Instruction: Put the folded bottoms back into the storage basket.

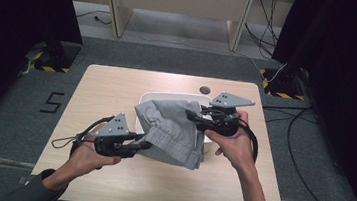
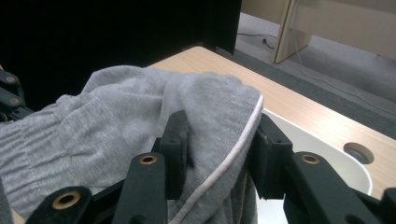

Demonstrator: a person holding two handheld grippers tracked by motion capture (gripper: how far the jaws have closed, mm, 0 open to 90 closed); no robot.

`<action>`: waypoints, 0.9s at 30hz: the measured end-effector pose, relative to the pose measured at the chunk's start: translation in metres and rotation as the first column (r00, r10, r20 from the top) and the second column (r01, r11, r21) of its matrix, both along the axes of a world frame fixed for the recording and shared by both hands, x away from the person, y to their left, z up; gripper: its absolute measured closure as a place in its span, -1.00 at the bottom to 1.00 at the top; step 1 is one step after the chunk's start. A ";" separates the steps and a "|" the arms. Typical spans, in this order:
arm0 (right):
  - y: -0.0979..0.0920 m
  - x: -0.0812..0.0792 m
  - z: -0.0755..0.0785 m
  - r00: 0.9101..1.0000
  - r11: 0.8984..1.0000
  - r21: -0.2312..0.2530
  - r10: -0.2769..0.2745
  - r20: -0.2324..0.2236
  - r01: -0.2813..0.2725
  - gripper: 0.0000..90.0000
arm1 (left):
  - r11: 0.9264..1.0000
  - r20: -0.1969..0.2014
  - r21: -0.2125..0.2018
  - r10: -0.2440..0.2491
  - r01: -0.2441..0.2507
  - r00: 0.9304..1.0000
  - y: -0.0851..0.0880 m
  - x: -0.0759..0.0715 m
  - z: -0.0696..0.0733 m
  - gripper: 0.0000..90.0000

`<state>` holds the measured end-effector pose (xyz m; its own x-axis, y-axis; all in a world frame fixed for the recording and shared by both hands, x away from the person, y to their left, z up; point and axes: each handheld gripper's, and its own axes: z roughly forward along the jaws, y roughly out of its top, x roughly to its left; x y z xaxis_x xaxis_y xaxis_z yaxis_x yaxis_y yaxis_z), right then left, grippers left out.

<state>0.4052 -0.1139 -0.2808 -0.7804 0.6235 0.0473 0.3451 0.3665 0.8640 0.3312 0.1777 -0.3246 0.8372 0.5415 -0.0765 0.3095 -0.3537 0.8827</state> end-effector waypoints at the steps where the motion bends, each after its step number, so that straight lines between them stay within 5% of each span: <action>1: 0.001 0.003 0.000 1.000 1.000 -0.006 -0.003 0.002 0.003 0.40 | 1.000 -0.003 0.003 0.002 -0.002 1.000 0.000 0.003 0.001 0.64; 8: 0.004 0.023 0.007 1.000 1.000 -0.023 -0.020 -0.009 0.019 0.40 | 0.999 -0.003 0.027 0.029 -0.029 1.000 -0.004 0.027 0.006 0.64; 15: 0.008 0.047 0.010 0.999 0.999 -0.038 -0.025 -0.029 0.024 0.40 | 0.999 -0.033 0.008 0.042 -0.042 0.999 -0.006 0.051 0.006 0.64; 27: 0.015 0.092 -0.015 0.995 0.995 -0.089 -0.042 -0.085 0.034 0.40 | 0.996 -0.101 0.008 0.093 -0.092 0.991 -0.016 0.087 -0.019 0.64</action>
<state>0.4976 -0.0990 -0.2963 -0.7514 0.6572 0.0582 0.4326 0.4242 0.7955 0.4179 0.1615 -0.3434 0.7716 0.6167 -0.1562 0.4283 -0.3220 0.8443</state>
